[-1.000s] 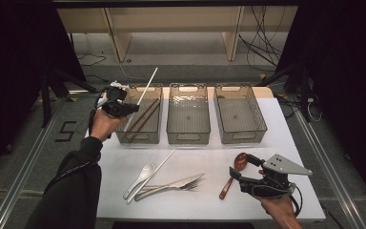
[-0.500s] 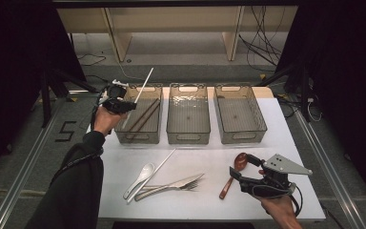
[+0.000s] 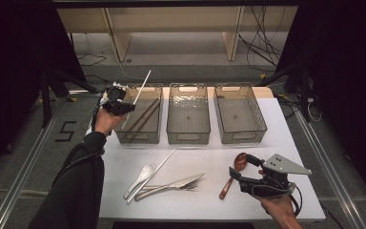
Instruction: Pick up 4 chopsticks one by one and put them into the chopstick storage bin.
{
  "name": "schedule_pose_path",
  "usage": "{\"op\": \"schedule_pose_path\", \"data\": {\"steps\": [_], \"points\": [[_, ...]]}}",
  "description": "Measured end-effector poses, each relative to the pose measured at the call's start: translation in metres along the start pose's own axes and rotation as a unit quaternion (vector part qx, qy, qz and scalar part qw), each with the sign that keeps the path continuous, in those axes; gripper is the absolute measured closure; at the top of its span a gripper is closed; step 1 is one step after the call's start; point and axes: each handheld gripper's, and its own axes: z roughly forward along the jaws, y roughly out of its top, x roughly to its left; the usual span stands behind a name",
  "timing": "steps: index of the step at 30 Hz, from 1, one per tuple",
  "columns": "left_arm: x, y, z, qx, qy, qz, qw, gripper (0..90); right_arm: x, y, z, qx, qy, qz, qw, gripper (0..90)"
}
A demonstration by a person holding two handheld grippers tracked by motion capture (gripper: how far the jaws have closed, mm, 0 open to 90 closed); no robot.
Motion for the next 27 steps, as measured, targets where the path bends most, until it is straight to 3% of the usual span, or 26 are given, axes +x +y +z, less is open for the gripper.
{"op": "schedule_pose_path", "data": {"steps": [19, 27], "points": [[-0.001, -0.011, 0.012, 0.018, 0.004, 0.008, 0.9998, 81.6, 0.000, 0.000, 0.000, 0.000, 0.000, 0.000, 1.0000, 24.2], [-0.005, -0.012, 0.006, 0.028, -0.006, 0.008, 0.9996, 60.7, 0.000, 0.000, 0.000, -0.001, -0.001, 0.000, 1.0000, 24.2]]}}
